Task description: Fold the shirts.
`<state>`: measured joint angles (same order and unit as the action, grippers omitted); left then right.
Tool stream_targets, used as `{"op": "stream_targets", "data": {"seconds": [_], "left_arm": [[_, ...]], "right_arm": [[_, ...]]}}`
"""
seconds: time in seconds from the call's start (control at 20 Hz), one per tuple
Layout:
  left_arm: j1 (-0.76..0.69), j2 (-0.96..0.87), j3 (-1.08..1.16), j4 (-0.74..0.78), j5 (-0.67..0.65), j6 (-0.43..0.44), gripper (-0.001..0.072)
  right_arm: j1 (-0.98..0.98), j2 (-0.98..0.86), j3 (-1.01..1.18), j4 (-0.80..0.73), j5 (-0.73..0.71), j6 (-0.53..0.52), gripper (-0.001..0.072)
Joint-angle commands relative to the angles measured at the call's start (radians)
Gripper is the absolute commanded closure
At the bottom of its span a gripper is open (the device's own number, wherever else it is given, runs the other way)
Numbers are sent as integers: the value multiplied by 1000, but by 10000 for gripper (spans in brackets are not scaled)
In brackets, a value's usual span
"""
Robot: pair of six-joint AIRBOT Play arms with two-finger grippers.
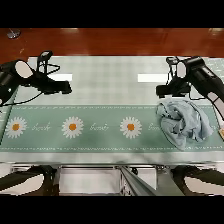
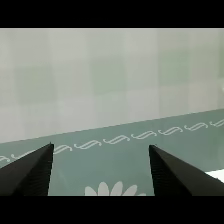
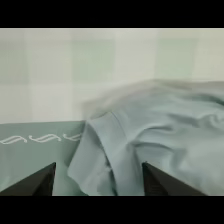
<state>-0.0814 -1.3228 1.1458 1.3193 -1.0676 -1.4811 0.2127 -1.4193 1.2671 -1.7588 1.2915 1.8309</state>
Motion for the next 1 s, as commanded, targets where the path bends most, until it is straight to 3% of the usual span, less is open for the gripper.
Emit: {"op": "stream_targets", "data": {"seconds": [0.0,0.15,0.35,0.5,0.7,0.75,0.85,0.95], "left_arm": [[0,32,0,-9,-116,40,0],[0,207,-117,-17,-120,58,0],[0,493,-422,-48,33,-18,0],[0,542,-547,-56,126,-29,1],[0,473,-554,-119,187,-28,2],[0,458,-554,-146,203,-28,2],[0,442,-553,-164,212,-27,2],[0,444,-550,-164,188,-8,2]], "right_arm": [[-17,120,-12,-184,101,-79,94],[-147,364,-169,-120,77,-71,94],[-308,591,-544,45,-155,-45,94],[-377,528,-667,106,-306,-16,94],[-391,331,-670,174,-349,-20,97],[-391,296,-669,204,-350,-40,169],[-391,283,-630,278,-340,-148,674],[-391,325,-512,330,-298,-225,678]]}}
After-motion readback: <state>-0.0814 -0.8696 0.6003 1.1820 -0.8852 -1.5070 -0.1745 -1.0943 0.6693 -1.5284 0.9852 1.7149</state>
